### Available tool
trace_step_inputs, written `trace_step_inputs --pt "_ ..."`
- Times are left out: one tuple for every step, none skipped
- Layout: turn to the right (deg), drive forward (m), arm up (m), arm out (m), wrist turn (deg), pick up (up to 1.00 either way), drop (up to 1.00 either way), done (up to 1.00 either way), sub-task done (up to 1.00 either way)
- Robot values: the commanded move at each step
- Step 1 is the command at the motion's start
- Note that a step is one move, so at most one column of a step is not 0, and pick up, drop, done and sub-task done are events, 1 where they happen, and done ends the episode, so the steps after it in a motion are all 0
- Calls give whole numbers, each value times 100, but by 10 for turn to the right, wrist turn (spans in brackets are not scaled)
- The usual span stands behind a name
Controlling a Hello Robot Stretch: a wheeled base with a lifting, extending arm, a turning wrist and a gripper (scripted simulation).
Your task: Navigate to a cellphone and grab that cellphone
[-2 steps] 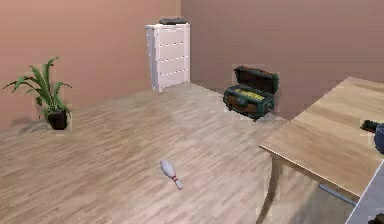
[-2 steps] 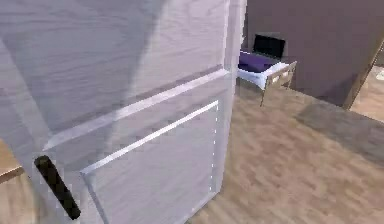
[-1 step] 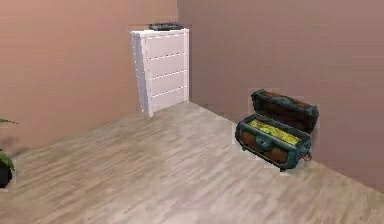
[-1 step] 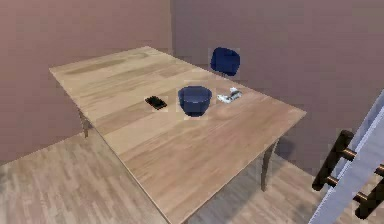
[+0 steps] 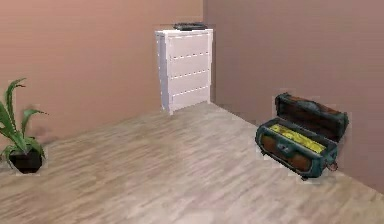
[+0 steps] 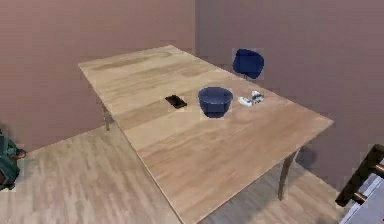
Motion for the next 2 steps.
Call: trace_step_inputs --pt "-30 0 0 0 0 0 0 0 0" --pt "450 0 0 0 0 0 0 0 0"
